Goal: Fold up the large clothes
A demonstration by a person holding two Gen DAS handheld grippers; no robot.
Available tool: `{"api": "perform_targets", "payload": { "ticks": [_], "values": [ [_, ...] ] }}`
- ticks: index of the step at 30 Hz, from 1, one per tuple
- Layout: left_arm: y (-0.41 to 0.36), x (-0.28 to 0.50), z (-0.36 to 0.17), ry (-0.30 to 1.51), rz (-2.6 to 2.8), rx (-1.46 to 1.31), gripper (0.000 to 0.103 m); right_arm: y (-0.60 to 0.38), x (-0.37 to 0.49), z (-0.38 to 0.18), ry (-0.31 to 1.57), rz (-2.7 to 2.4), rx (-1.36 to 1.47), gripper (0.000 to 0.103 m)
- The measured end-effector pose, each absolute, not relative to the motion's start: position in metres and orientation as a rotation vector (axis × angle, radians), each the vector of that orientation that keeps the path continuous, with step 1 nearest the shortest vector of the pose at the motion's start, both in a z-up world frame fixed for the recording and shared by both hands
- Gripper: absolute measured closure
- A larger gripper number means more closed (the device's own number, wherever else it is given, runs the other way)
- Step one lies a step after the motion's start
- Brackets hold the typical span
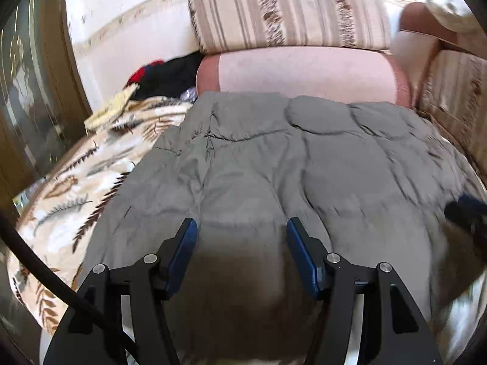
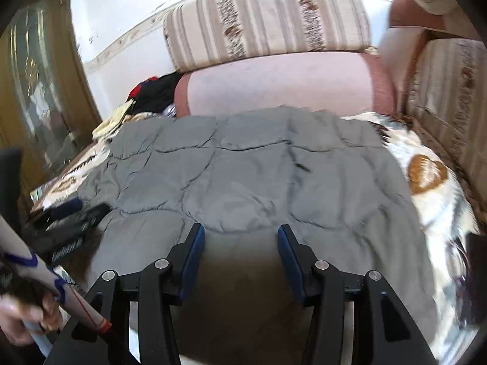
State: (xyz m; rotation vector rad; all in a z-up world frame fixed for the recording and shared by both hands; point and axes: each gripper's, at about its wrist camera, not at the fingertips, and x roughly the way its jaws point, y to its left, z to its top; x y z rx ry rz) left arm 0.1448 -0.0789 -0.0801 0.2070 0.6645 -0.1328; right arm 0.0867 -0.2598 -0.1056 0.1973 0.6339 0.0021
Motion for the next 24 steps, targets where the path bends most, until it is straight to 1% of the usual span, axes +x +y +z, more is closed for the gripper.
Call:
{"api": "perform_targets", "payload": {
  "ticks": [4, 10, 14, 18, 24],
  "values": [
    [-0.077, 0.113, -0.083, 0.622, -0.140, 0.243, 0.043, -0.264, 0.058, -0.105, 0.620, -0.034, 0.227, 0.047],
    [-0.068, 0.106, -0.095, 0.622, -0.148, 0.253, 0.042, -0.272, 0.036, -0.108, 0.618, -0.093, 0.243, 0.045],
    [-0.067, 0.106, -0.097, 0.621, -0.157, 0.248, 0.042, -0.276, 0.037, -0.116, 0.651, -0.128, 0.240, 0.044],
    [-0.065, 0.106, -0.101, 0.622, -0.160, 0.244, 0.041, -0.273, 0.043, -0.122, 0.674, -0.139, 0.215, 0.040],
    [-0.064, 0.107, -0.104, 0.624, -0.162, 0.240, 0.039, -0.272, 0.048, -0.130, 0.703, -0.143, 0.211, 0.038]
  ]
}}
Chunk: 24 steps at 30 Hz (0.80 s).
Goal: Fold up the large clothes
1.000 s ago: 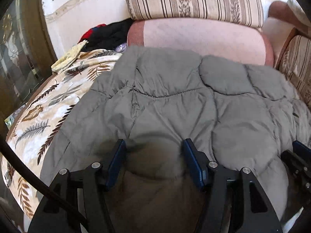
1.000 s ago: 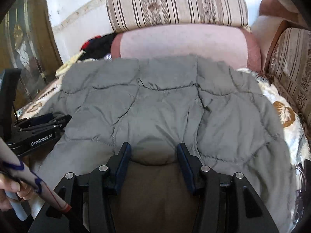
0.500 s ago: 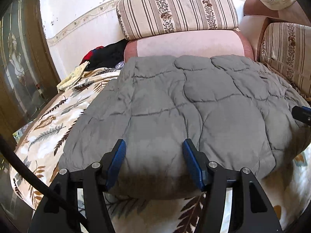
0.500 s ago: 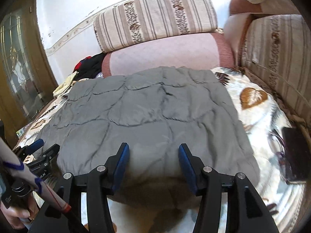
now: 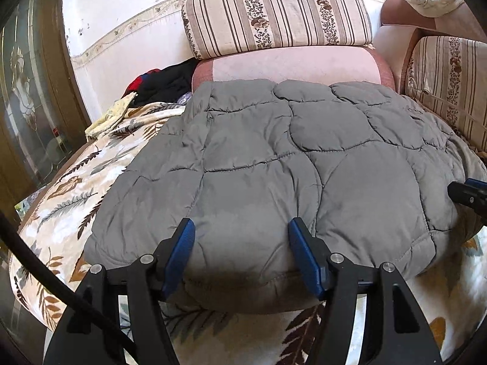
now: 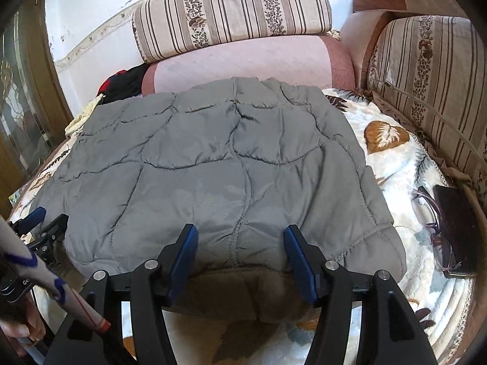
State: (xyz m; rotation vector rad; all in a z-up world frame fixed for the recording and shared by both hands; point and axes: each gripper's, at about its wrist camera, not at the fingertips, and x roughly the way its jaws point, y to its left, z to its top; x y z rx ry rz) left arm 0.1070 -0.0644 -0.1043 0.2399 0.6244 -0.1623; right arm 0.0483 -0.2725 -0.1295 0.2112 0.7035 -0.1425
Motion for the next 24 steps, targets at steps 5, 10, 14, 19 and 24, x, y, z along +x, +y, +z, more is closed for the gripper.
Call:
{"api": "perform_targets", "payload": {
  "ticks": [5, 10, 14, 19, 24],
  "values": [
    [-0.0641, 0.1074, -0.1055, 0.624, -0.163, 0.239, 0.038, -0.2722, 0.0498, -0.1329, 0.714, -0.142, 0.209, 0.038],
    [-0.0644, 0.1078, -0.1061, 0.624, -0.162, 0.241, 0.038, -0.2696, 0.0522, -0.1357, 0.727, -0.146, 0.202, 0.037],
    [-0.0645, 0.1077, -0.1059, 0.624, -0.162, 0.240, 0.038, -0.2683, 0.0534, -0.1371, 0.733, -0.148, 0.194, 0.036],
    [-0.0646, 0.1077, -0.1066, 0.623, -0.163, 0.241, 0.038, -0.2670, 0.0539, -0.1381, 0.736, -0.150, 0.192, 0.036],
    [-0.0651, 0.1083, -0.1075, 0.622, -0.163, 0.245, 0.038, -0.2668, 0.0562, -0.1401, 0.747, -0.152, 0.191, 0.036]
  ]
}}
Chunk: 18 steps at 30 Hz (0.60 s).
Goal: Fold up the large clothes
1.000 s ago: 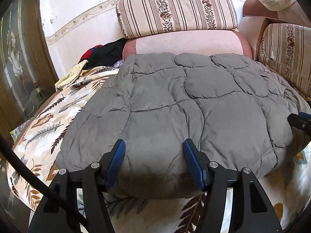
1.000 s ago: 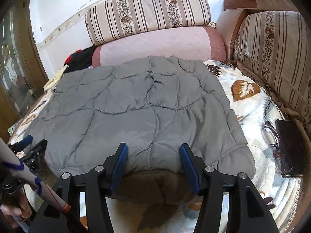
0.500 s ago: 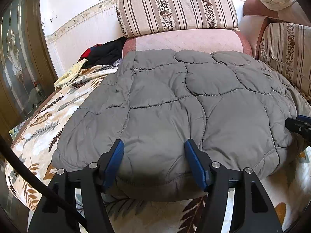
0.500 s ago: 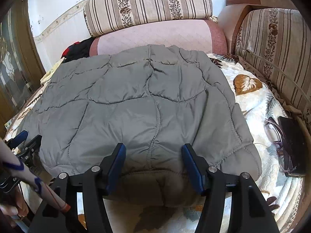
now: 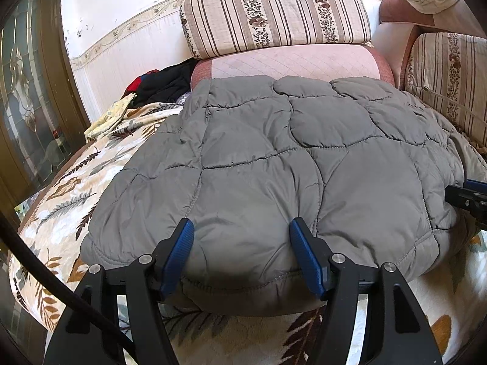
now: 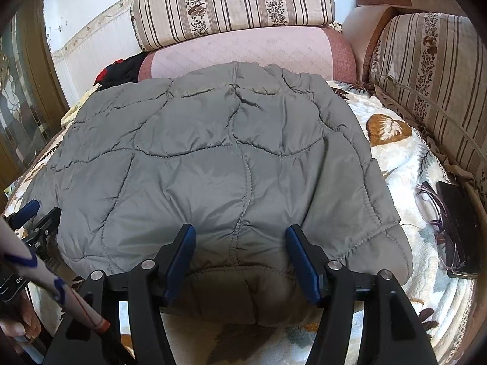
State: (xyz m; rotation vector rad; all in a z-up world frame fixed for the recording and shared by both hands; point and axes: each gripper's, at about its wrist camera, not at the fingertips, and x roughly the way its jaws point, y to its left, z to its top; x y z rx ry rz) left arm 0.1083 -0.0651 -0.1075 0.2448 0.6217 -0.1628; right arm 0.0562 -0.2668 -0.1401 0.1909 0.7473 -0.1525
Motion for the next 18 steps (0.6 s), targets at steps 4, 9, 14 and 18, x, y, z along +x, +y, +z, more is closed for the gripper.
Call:
{"api": "perform_targets", "payload": {
  "ticks": [4, 9, 14, 18],
  "values": [
    [-0.066, 0.108, -0.108, 0.620, -0.162, 0.249, 0.037, -0.267, 0.057, -0.141, 0.752, -0.153, 0.191, 0.035],
    [-0.066, 0.109, -0.110, 0.617, -0.162, 0.254, 0.037, -0.266, 0.058, -0.143, 0.759, -0.153, 0.193, 0.035],
    [-0.063, 0.107, -0.106, 0.616, -0.172, 0.229, 0.038, -0.267, 0.053, -0.137, 0.737, -0.150, 0.204, 0.035],
    [-0.037, 0.106, -0.088, 0.600, -0.145, 0.156, 0.038, -0.276, 0.031, -0.114, 0.619, -0.185, 0.220, 0.034]
  ]
}}
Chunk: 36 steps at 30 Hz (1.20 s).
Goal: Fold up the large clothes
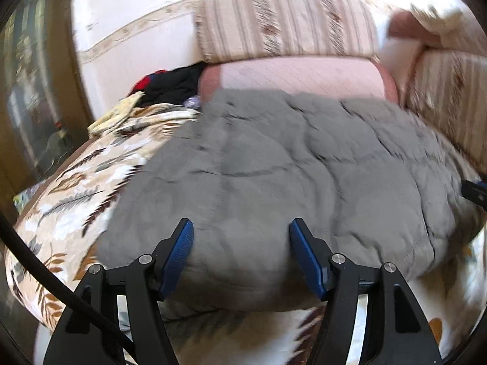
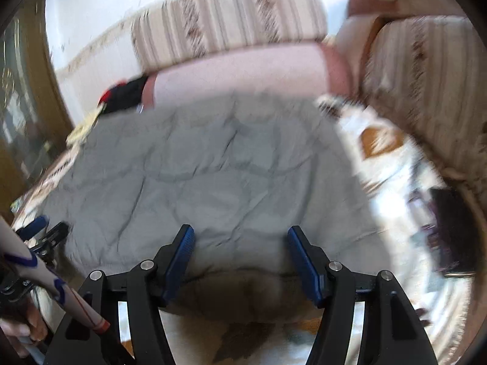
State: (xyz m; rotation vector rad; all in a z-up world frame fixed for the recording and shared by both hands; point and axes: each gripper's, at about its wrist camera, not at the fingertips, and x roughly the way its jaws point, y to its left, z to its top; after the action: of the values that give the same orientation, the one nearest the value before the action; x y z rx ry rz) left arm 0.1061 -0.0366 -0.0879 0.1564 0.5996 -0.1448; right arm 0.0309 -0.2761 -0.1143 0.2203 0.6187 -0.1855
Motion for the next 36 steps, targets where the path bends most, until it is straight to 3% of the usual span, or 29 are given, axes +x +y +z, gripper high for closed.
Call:
{"api": "perform_targets", "payload": {
  "ticks": [3, 9, 21, 24, 26, 30, 36],
  "values": [
    [-0.006, 0.118, -0.085, 0.621, -0.052, 0.091, 0.038, -0.287, 0.021, -0.110, 0.595, -0.297, 0.198, 0.033],
    [0.012, 0.140, -0.110, 0.702, -0.017, 0.066, 0.036, -0.299, 0.041, -0.137, 0.738, -0.309, 0.228, 0.028],
    [0.001, 0.063, -0.014, 0.536, -0.093, 0.044, 0.036, -0.253, -0.019, -0.066, 0.559, -0.229, 0.228, 0.023],
    [-0.003, 0.033, 0.021, 0.463, -0.114, 0.051, 0.026, -0.232, -0.038, -0.032, 0.513, -0.181, 0.207, 0.018],
    [-0.003, 0.015, 0.042, 0.420, -0.121, 0.052, 0.025, -0.220, -0.052, -0.007, 0.474, -0.159, 0.203, 0.013],
    [0.001, -0.019, 0.076, 0.365, -0.134, 0.052, 0.015, -0.197, -0.079, 0.034, 0.407, -0.150, 0.190, 0.008],
    [0.017, -0.052, 0.077, 0.388, -0.155, 0.028, 0.004, -0.148, -0.115, 0.042, 0.372, -0.123, 0.160, 0.000]
  ]
}}
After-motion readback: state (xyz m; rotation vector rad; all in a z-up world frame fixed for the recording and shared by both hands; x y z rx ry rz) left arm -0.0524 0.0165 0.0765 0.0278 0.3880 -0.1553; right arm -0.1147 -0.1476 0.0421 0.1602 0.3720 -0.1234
